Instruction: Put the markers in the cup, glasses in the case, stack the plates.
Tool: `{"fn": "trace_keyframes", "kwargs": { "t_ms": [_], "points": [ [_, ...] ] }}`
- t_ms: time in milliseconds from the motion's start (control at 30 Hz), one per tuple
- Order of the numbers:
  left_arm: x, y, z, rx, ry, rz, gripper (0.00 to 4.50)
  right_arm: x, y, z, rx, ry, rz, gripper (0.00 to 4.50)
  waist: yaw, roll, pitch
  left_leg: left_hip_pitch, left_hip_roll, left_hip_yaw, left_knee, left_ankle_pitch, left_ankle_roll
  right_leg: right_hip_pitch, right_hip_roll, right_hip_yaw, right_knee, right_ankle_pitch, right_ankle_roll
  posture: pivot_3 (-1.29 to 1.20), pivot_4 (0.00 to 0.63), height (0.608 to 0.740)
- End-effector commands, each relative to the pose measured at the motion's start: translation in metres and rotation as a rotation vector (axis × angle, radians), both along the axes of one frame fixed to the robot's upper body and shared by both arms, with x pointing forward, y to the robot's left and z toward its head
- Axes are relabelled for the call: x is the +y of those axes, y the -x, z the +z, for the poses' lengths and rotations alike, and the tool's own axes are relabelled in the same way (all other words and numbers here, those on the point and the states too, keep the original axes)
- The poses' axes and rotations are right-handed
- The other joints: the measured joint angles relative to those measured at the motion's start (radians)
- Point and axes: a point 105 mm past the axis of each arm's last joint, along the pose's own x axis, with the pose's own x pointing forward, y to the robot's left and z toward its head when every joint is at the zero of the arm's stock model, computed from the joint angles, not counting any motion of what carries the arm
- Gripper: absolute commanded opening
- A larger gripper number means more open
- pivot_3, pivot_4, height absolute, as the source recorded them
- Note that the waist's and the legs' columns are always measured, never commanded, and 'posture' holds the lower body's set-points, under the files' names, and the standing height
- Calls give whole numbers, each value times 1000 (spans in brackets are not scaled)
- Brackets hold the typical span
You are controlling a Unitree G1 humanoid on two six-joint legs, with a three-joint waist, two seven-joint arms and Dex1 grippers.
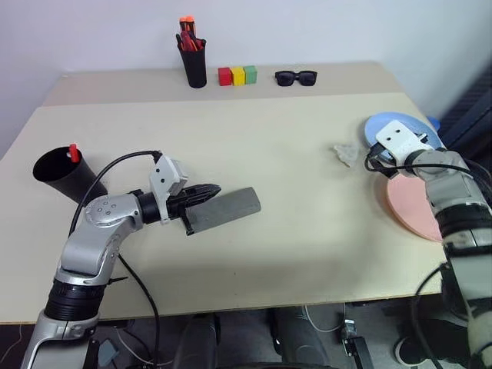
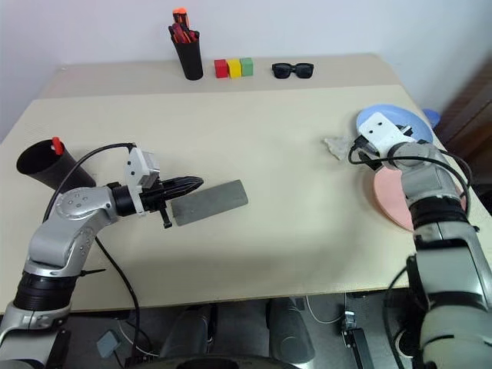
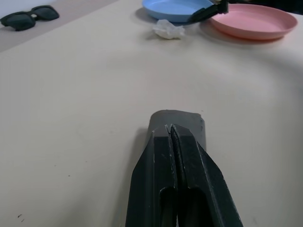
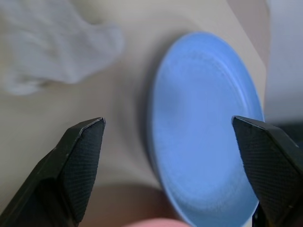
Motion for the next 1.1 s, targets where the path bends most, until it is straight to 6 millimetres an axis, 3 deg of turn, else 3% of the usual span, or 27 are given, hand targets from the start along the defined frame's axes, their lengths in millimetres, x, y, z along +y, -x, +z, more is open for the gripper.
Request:
{"fn": "trace_keyframes", "kwargs": {
  "t_ms": [33,100,200,433,633,767,900,1100],
  "points": [
    [-4,1,16,-43,43,-1,0,-3,-7,1,-23,-30,-41,4415,-3,0,0,0,0,0,0,0,0,0,0,0,0,0,0,0,150,740],
    [-5,2,17,-43,46,0,0,-4,-7,-6,-10,-47,-62,4415,-4,0,0,0,0,0,0,0,0,0,0,0,0,0,1,0,150,740],
    [-6,3,18,-42,49,3,0,-6,-7,-10,-6,-41,-76,3586,-3,0,0,0,0,0,0,0,0,0,0,0,0,0,1,0,150,740],
    [-5,5,20,-38,55,14,0,-4,-9,-6,-38,-29,-58,39,-5,0,0,0,0,-1,0,0,0,0,0,0,0,0,1,0,150,740],
    [-15,7,27,-38,67,1,0,7,-15,21,-178,112,50,39,-5,1,1,0,0,-1,0,0,0,0,0,0,0,0,1,0,150,740],
    [-16,6,34,-47,62,3,0,12,-1,41,-227,149,185,39,1,1,1,0,0,-1,0,0,0,0,0,0,0,0,1,0,150,740],
    [-15,8,35,-42,57,2,0,6,39,48,-160,134,258,39,21,2,1,-1,-1,-2,-1,0,0,0,0,0,0,-1,4,0,150,740],
    [-10,3,36,-32,73,13,0,-14,120,38,52,130,223,39,30,5,1,0,-1,-1,1,0,1,2,0,0,0,-1,4,0,150,740]
  ]
}}
